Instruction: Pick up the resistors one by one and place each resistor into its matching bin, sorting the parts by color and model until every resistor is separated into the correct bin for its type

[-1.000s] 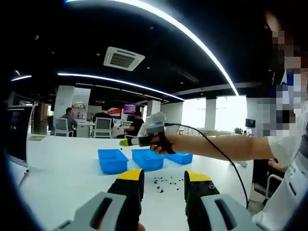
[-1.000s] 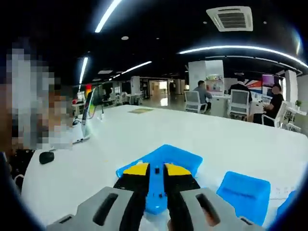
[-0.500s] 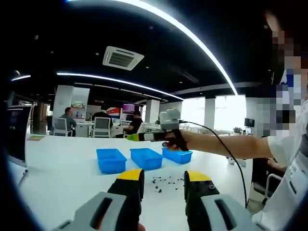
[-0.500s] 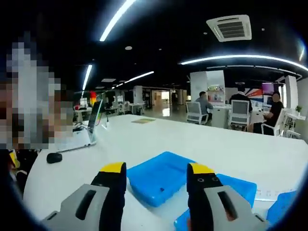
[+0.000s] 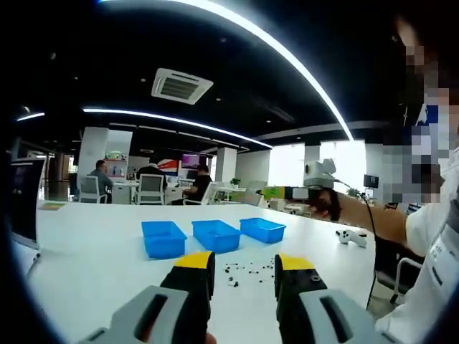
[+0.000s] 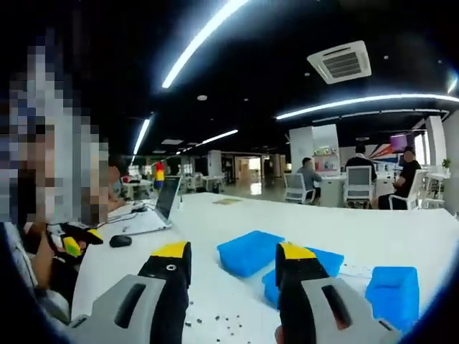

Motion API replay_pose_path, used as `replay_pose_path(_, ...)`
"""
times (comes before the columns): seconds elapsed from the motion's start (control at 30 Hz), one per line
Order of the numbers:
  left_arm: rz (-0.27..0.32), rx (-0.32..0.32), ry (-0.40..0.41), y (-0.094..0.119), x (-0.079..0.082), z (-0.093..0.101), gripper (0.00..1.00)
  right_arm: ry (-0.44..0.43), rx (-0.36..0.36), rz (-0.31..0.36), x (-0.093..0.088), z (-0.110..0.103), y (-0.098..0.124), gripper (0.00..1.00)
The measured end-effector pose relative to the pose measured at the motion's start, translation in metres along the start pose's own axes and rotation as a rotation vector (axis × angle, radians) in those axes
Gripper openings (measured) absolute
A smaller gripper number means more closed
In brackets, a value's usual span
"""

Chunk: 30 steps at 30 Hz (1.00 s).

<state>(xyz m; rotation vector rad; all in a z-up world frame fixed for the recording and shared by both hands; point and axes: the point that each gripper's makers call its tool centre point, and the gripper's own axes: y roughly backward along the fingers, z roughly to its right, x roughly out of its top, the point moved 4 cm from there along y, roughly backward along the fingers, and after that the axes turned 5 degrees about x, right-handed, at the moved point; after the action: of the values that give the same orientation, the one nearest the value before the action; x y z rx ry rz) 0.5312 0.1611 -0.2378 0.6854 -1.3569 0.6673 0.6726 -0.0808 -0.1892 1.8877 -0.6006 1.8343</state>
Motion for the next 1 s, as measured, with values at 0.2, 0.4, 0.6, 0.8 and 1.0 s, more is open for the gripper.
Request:
replay_pose_path(0.2,-0.005,0.005,0.002,0.0,-0.003,-0.001,0.35,0.003,-0.032,0.022,-0.007,-0.011,0.059,0.48)
replay_pose_path(0.4,-0.008,0.011,0.004,0.0,-0.003,-0.005,0.35,0.023,-0.067,0.01,-0.021,-0.021,0.103,0.48)
replay_pose_path(0.6,-0.011,0.014,0.004,0.001,-0.004,-0.006,0.35,0.045,-0.086,-0.018,-0.041,-0.037,0.127,0.48)
replay_pose_path(0.8,-0.012,0.007,0.004,0.0,-0.004,-0.003,0.35,0.027,-0.121,-0.058,-0.059,-0.039,0.137,0.47)
replay_pose_path(1.0,-0.009,0.008,0.001,0.001,-0.003,-0.001,0.35,0.026,-0.118,-0.068,-0.053,-0.034,0.14,0.47)
